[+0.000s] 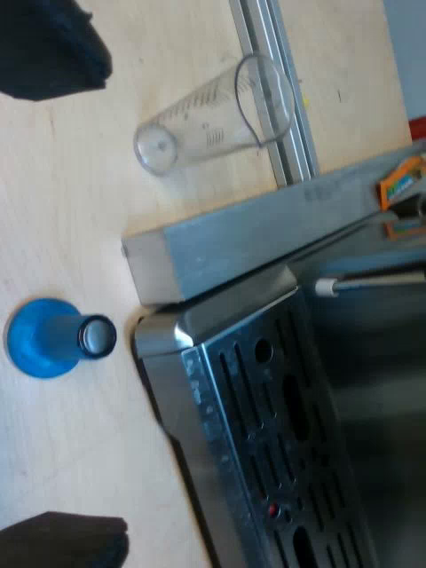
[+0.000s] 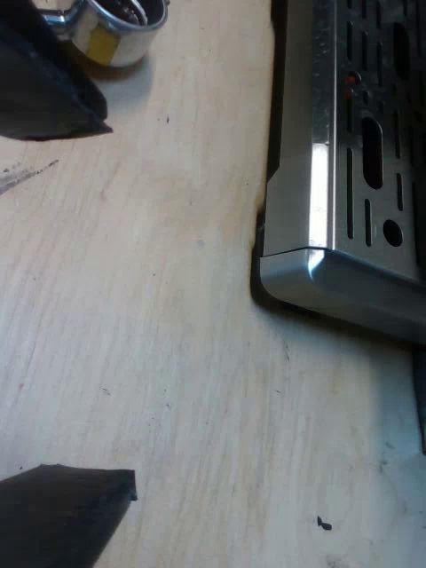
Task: Grind coffee beans and then tamp
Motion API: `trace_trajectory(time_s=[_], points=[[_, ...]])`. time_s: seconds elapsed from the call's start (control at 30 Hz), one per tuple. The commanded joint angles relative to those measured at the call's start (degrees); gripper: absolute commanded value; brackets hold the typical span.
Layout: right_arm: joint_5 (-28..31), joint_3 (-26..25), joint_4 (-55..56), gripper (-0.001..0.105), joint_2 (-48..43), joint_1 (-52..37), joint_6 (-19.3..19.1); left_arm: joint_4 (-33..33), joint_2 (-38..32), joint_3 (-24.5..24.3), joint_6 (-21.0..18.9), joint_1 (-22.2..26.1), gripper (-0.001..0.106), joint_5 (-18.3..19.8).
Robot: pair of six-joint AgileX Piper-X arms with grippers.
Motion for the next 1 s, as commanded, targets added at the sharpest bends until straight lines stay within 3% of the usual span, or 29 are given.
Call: trace_trajectory(time_s=[0.03, 0.3, 1.0], points=[[-0.2, -0.1, 0.1, 0.076, -2.7, 0.0, -0.1, -1.0, -7.9, -0.1, -0.5, 3.3, 0.096, 0.4], [-0.2, -0.1, 0.1, 0.076, -2.7, 0.0, -0.1, -1.0, -7.9, -0.1, -0.5, 10.6, 0.096, 0.4], [-0.2, -0.1, 0.1, 0.076, -2.7, 0.0, -0.1, -1.0, -8.1, -0.1, -0.5, 10.5, 0.096, 0.4]])
